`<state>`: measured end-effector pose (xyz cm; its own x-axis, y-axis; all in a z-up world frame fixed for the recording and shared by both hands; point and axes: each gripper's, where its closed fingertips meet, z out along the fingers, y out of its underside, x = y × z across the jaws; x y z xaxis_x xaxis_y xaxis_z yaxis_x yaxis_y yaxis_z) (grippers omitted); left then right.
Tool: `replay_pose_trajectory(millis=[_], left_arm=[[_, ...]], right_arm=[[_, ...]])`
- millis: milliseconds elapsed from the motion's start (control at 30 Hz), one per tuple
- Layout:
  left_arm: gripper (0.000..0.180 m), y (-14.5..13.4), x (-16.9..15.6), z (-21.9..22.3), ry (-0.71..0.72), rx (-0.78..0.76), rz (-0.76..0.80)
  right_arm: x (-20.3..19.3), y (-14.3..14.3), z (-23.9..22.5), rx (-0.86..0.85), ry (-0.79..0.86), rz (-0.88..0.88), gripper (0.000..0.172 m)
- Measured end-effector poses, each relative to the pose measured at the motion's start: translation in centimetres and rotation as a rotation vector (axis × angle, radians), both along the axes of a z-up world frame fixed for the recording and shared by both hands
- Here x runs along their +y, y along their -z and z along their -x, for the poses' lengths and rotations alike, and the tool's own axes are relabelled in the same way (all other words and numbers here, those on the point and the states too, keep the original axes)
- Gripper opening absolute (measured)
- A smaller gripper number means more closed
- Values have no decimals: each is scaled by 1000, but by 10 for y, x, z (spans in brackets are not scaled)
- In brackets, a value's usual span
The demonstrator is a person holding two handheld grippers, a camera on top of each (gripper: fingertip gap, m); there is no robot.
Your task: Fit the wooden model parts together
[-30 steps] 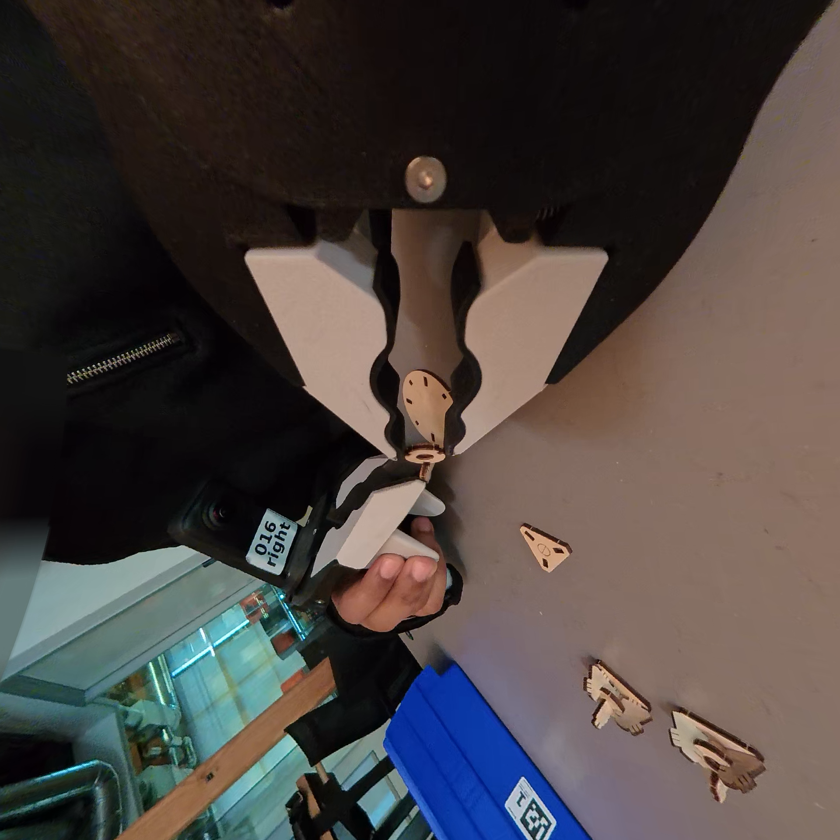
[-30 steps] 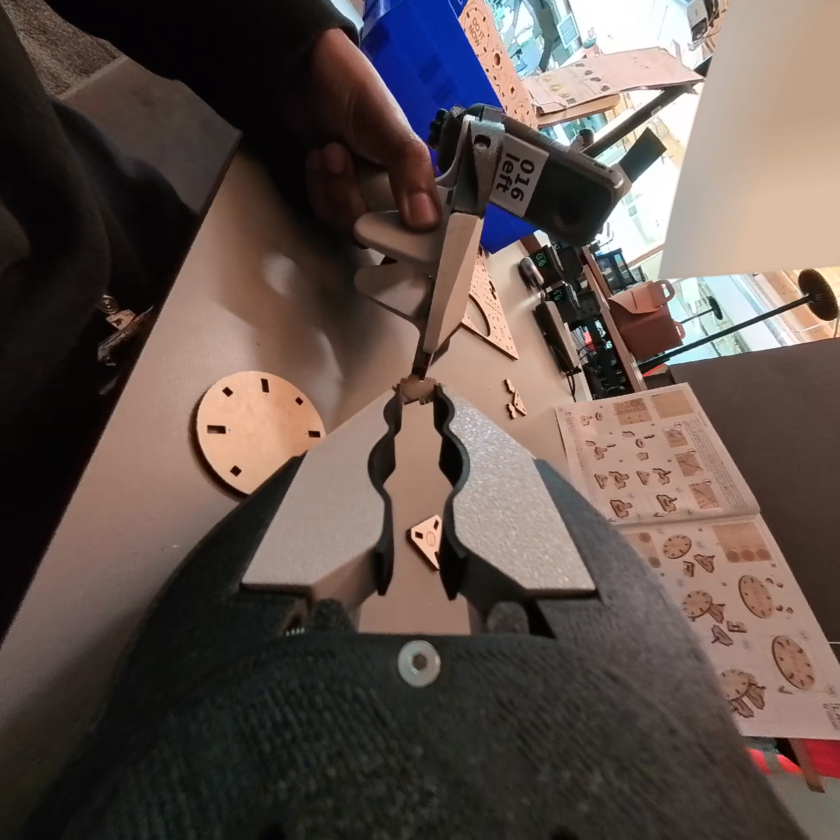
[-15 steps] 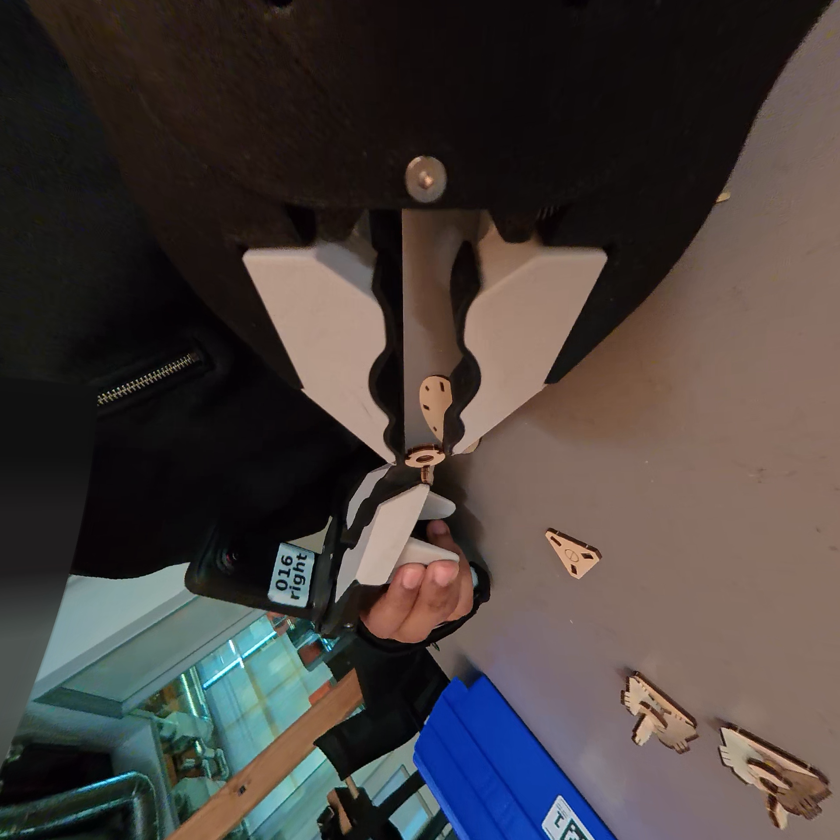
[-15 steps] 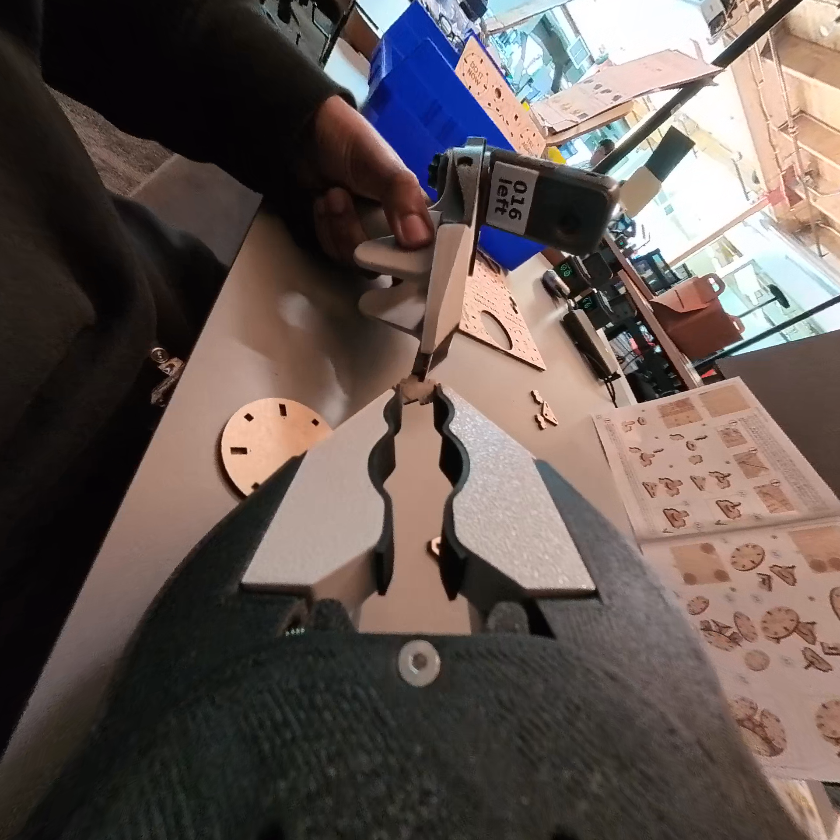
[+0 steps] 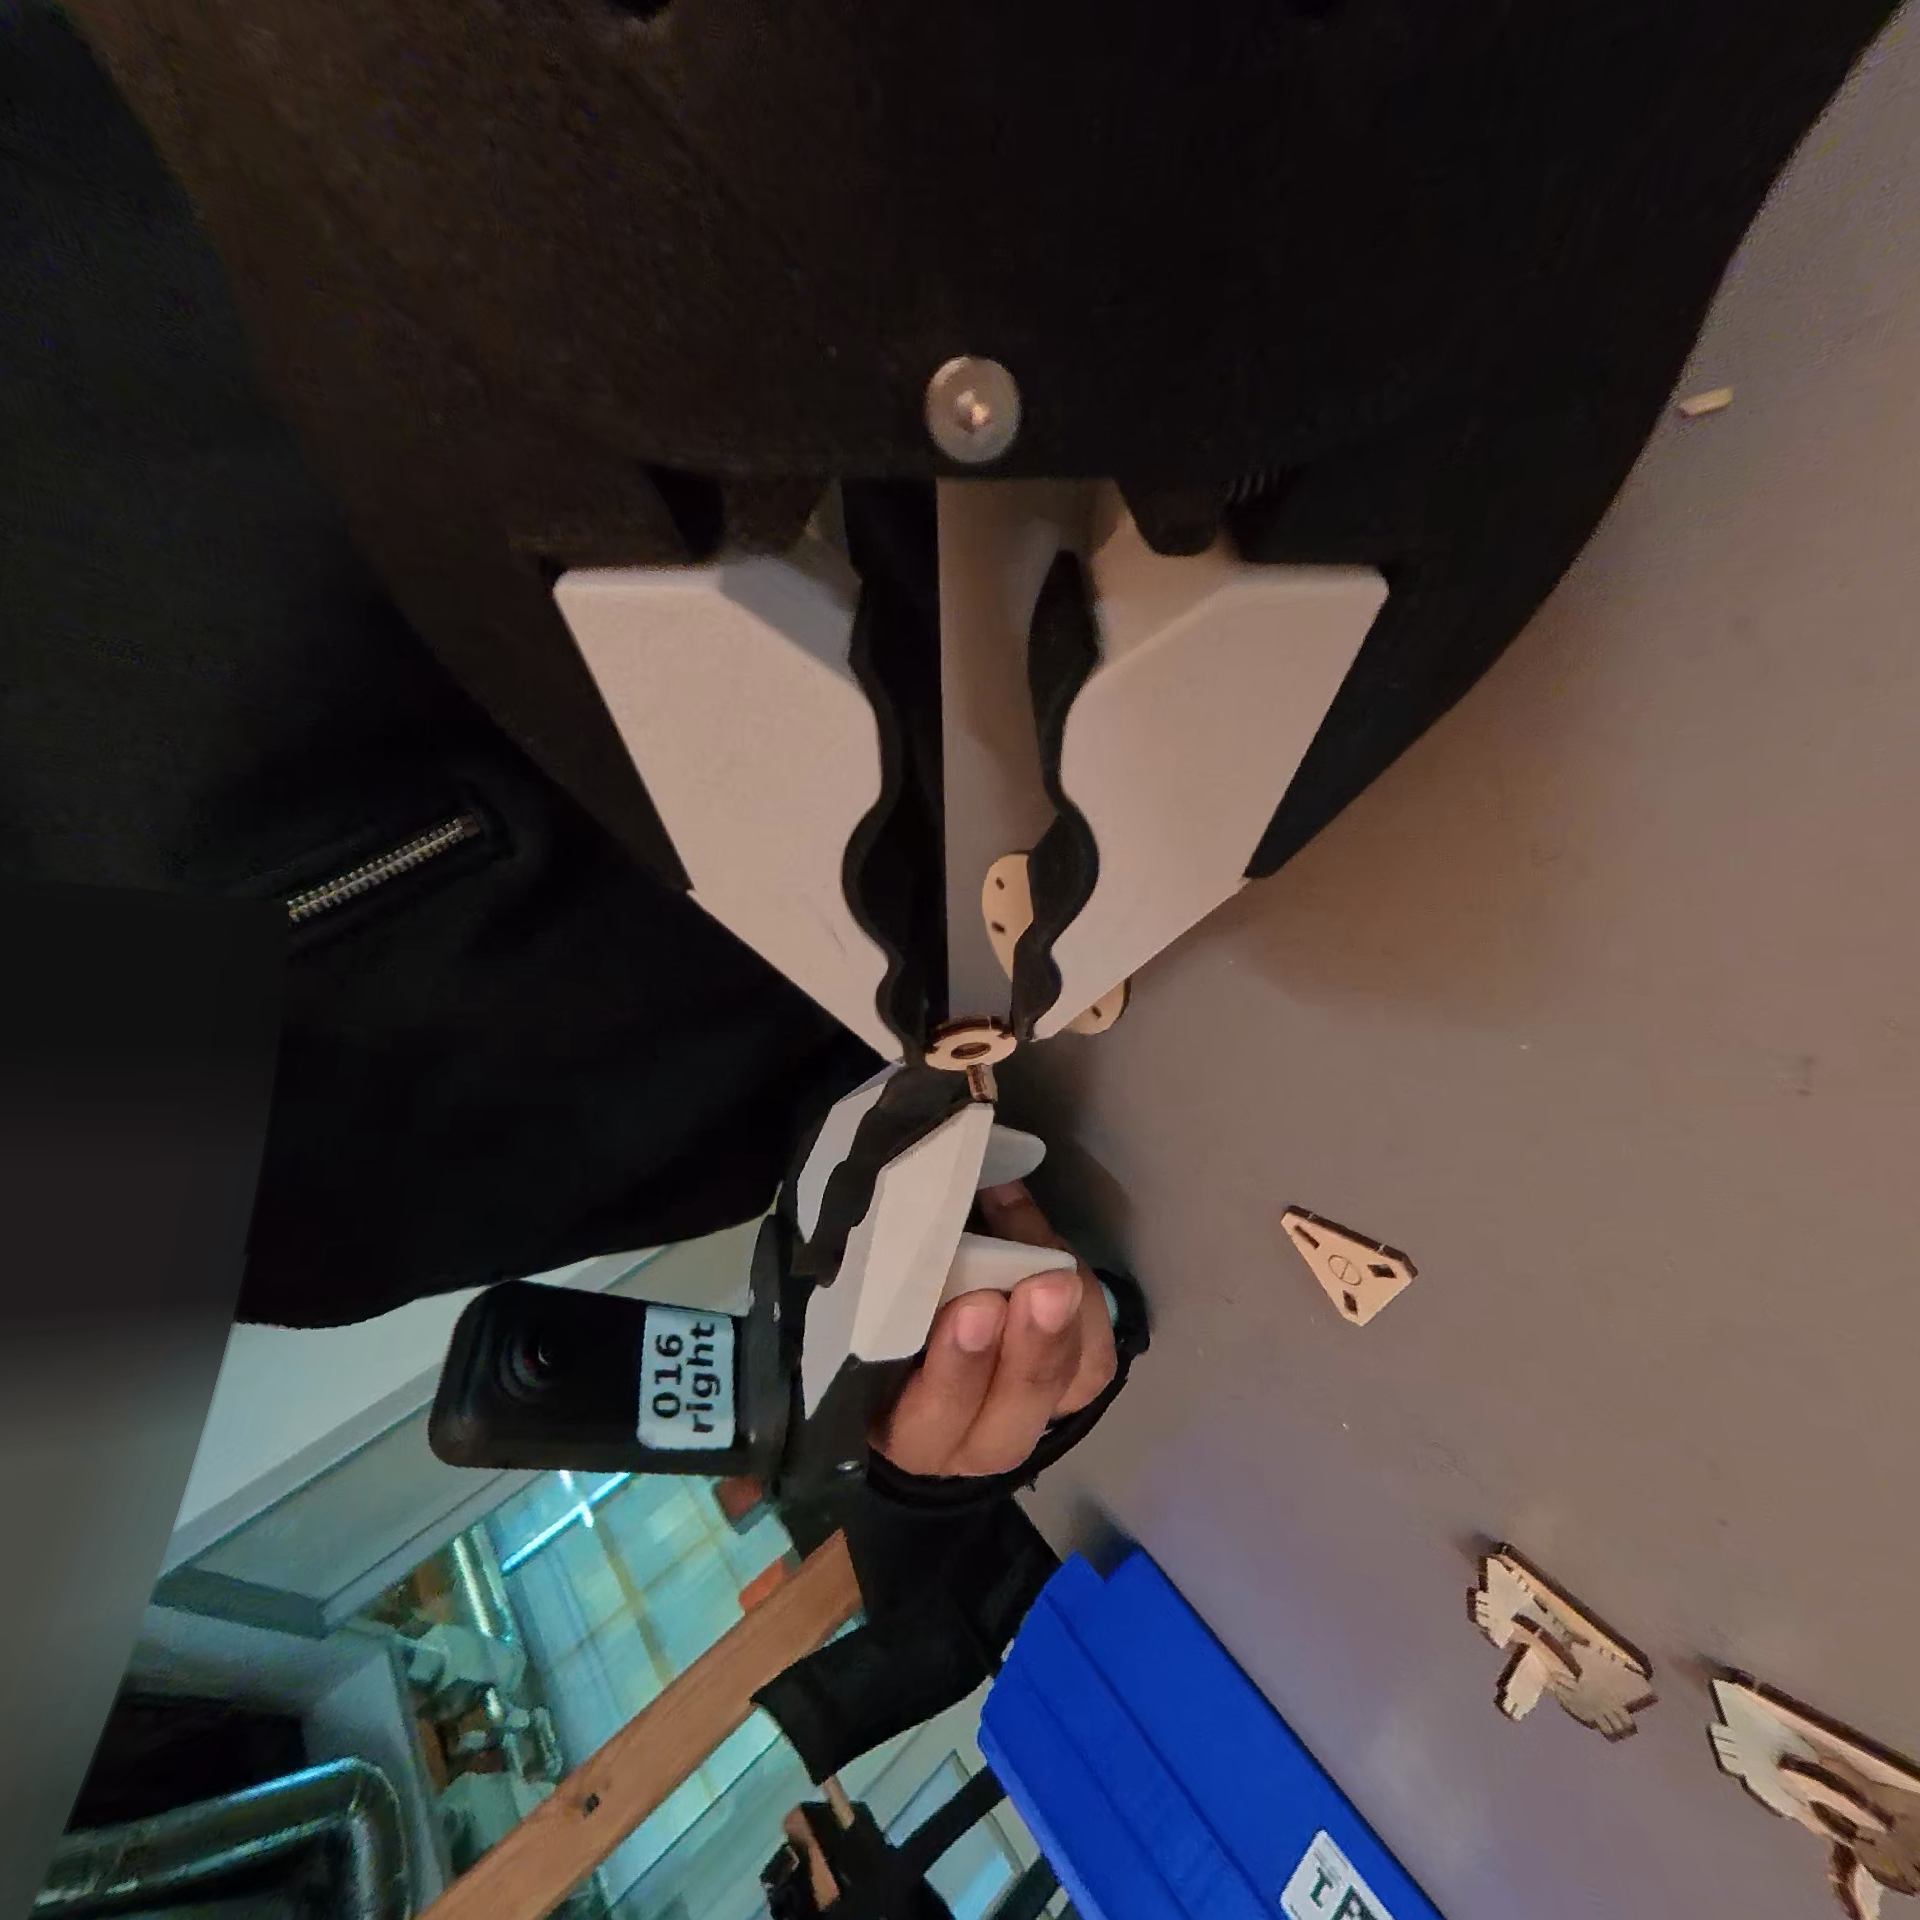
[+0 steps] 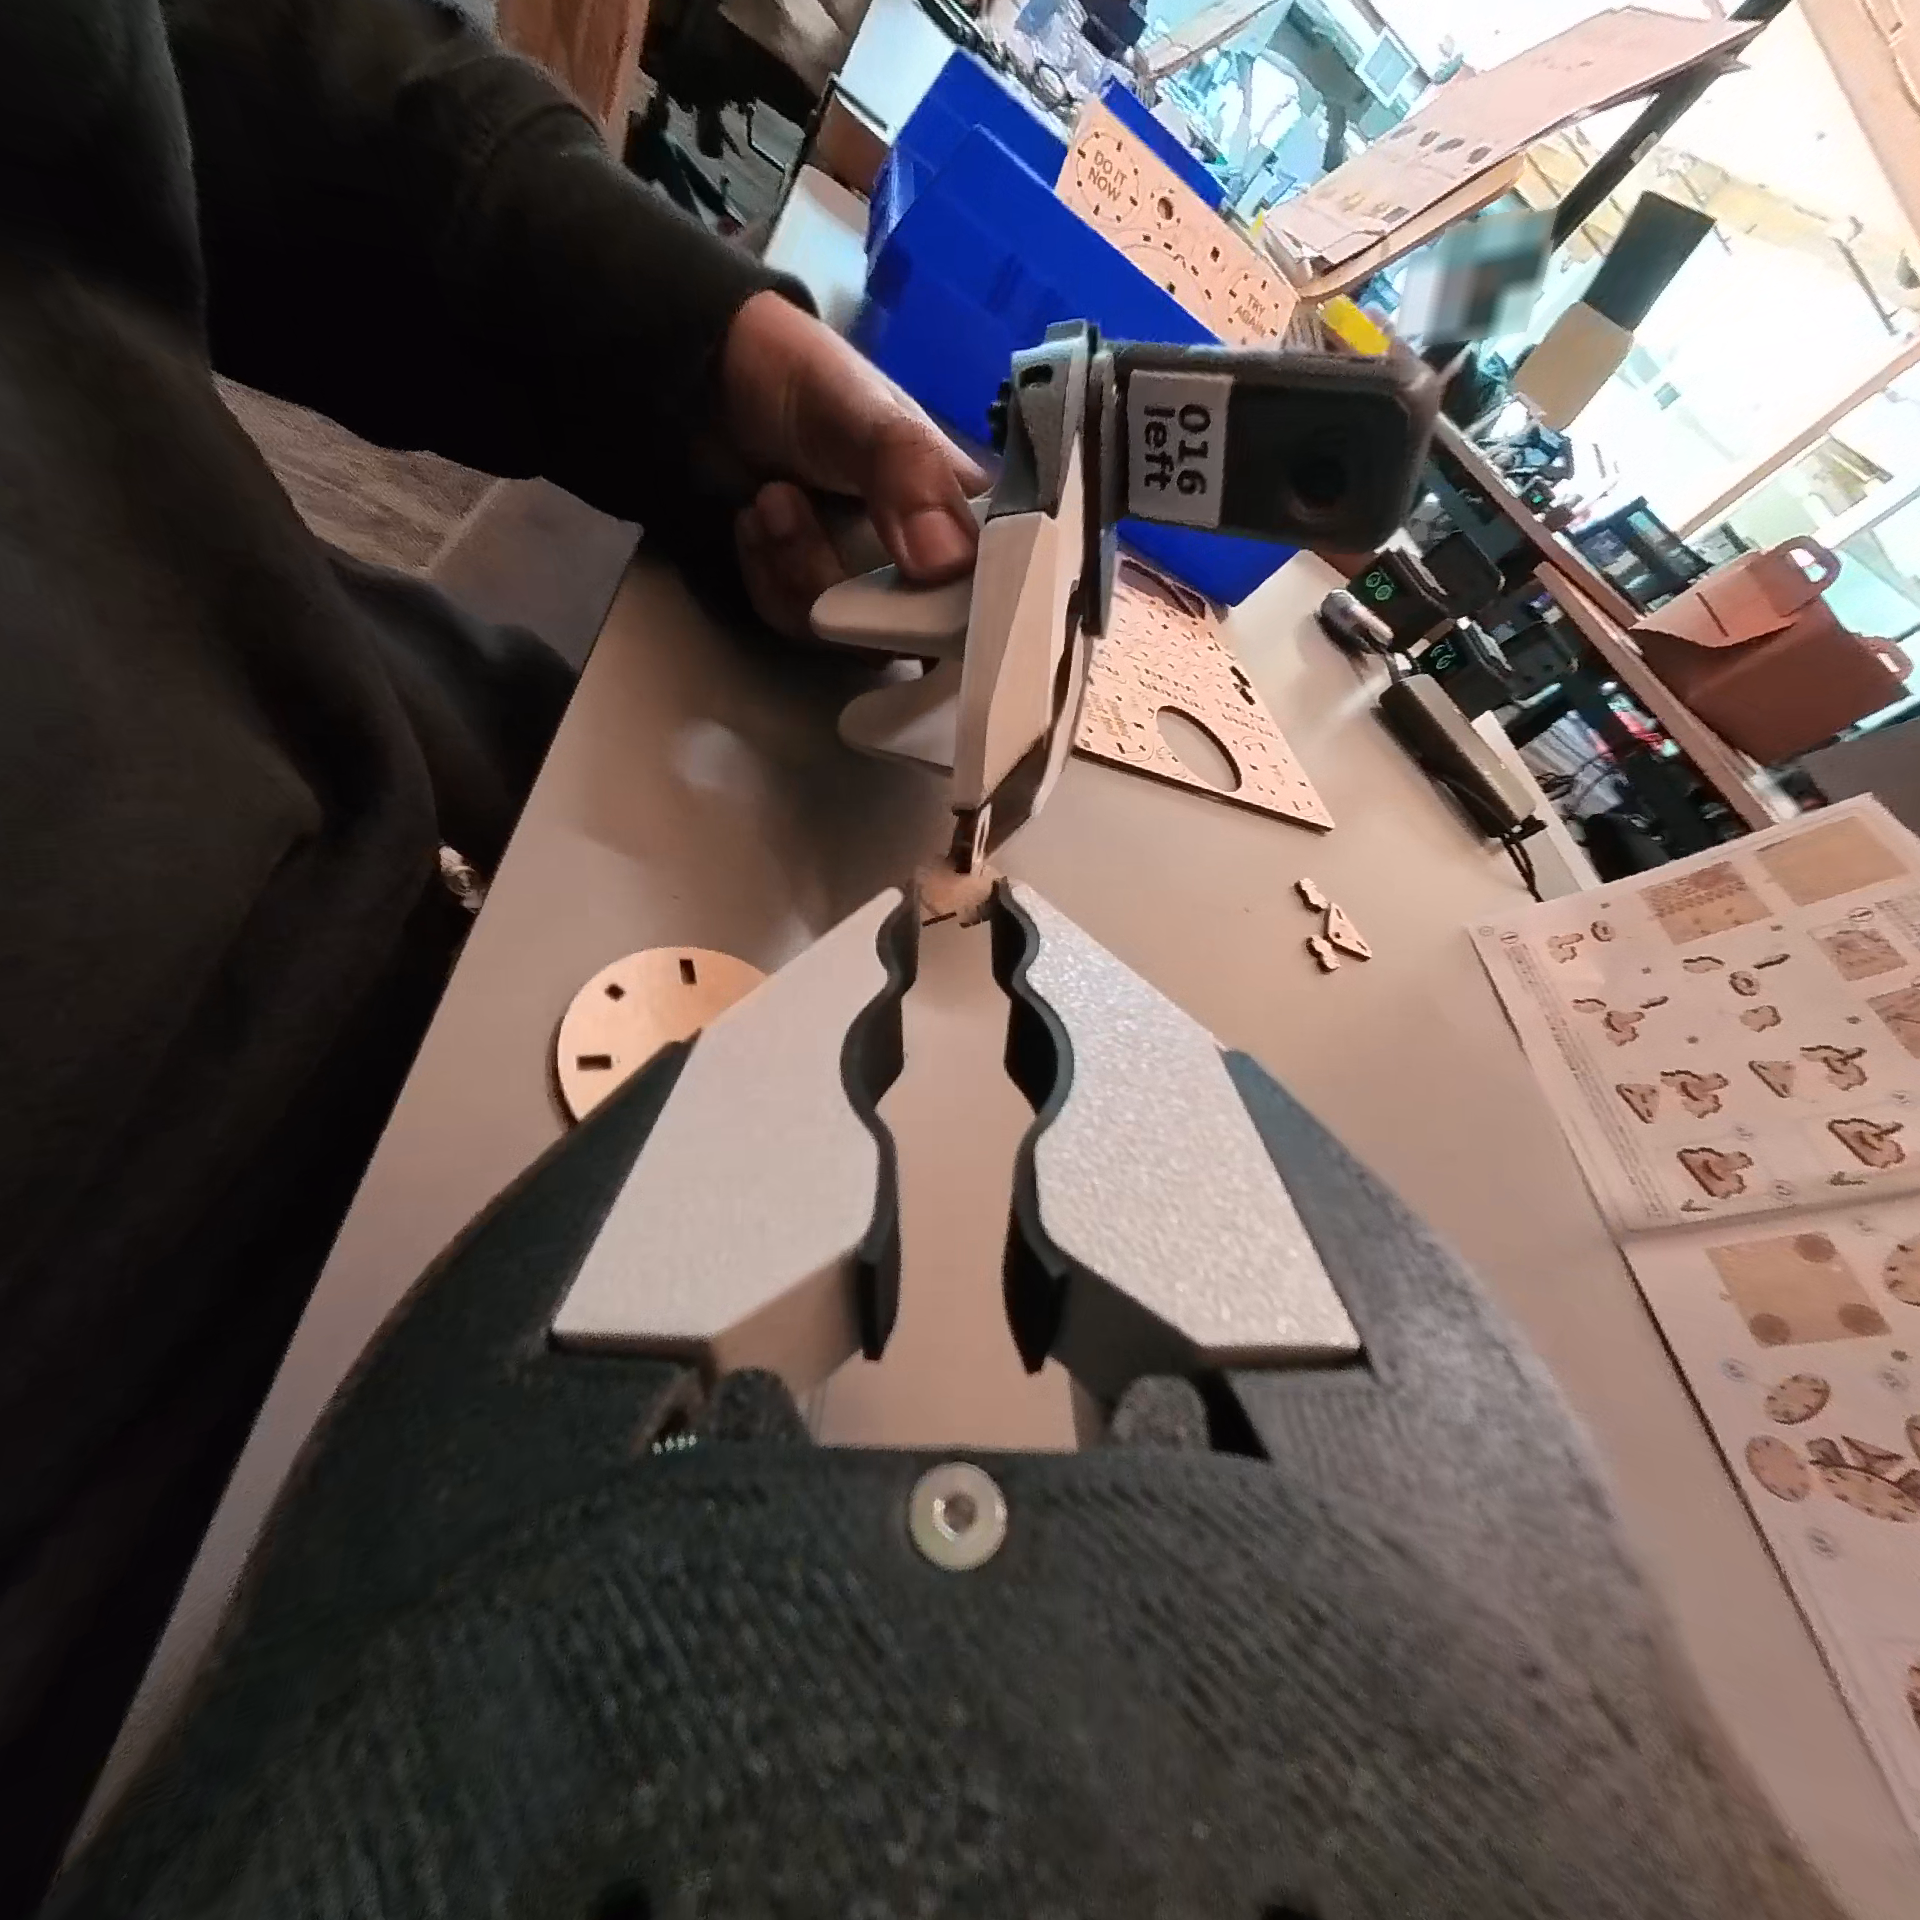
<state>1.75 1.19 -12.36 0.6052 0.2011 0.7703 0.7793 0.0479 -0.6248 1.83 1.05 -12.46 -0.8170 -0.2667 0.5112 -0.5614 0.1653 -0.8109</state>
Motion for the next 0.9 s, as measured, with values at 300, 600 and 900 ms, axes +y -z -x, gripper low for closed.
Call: replay_pose_trajectory(millis=[300, 600, 900], left_arm=[[18, -13, 6, -4, 16, -39, -123], [18, -13, 8, -7, 45, -54, -130], [18, -12, 8, -6, 38, -63, -123]], right_arm=[[6, -15, -4, -169, -43, 27, 12], [8, -16, -7, -179, -73, 25, 11], [7, -15, -6, -182, -68, 16, 12]])
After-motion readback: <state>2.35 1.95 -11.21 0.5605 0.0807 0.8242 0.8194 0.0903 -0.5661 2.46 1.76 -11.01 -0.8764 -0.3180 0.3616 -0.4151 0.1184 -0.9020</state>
